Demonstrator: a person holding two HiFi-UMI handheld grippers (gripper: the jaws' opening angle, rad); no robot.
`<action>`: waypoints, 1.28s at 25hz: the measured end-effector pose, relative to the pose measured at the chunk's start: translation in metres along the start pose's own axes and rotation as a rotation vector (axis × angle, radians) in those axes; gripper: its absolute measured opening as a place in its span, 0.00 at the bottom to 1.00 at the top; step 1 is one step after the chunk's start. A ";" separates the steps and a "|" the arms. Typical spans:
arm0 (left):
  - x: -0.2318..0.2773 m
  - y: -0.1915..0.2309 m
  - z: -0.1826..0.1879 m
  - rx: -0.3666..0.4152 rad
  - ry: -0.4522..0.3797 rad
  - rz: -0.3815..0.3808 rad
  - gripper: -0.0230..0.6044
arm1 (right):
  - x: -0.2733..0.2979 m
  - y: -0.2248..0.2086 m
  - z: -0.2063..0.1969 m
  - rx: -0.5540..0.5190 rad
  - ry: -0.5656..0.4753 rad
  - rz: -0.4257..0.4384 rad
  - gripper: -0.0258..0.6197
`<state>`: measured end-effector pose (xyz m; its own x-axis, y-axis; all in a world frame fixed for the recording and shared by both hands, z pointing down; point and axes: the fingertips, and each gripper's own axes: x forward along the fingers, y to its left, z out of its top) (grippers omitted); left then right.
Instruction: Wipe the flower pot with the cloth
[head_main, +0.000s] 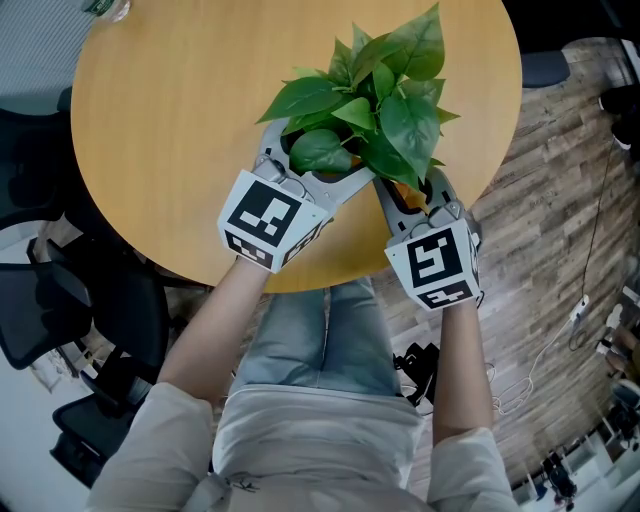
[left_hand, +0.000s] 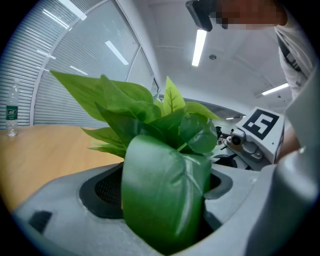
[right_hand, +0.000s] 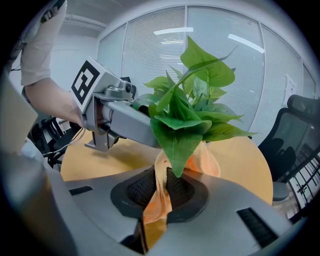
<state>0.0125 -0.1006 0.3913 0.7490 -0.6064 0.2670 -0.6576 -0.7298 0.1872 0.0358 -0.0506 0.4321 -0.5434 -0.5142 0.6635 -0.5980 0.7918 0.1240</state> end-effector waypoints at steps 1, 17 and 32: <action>0.000 0.000 0.000 -0.003 0.002 0.008 0.73 | 0.000 0.000 0.000 0.000 0.000 0.001 0.11; 0.004 -0.001 -0.001 -0.033 0.017 0.111 0.72 | 0.001 0.001 0.000 0.001 0.003 0.014 0.11; 0.004 -0.003 -0.001 -0.016 0.004 0.097 0.73 | -0.005 -0.004 -0.003 0.038 -0.016 0.018 0.11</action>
<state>0.0176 -0.1004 0.3931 0.6812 -0.6728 0.2885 -0.7285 -0.6622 0.1756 0.0432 -0.0499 0.4306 -0.5634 -0.5058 0.6533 -0.6098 0.7881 0.0843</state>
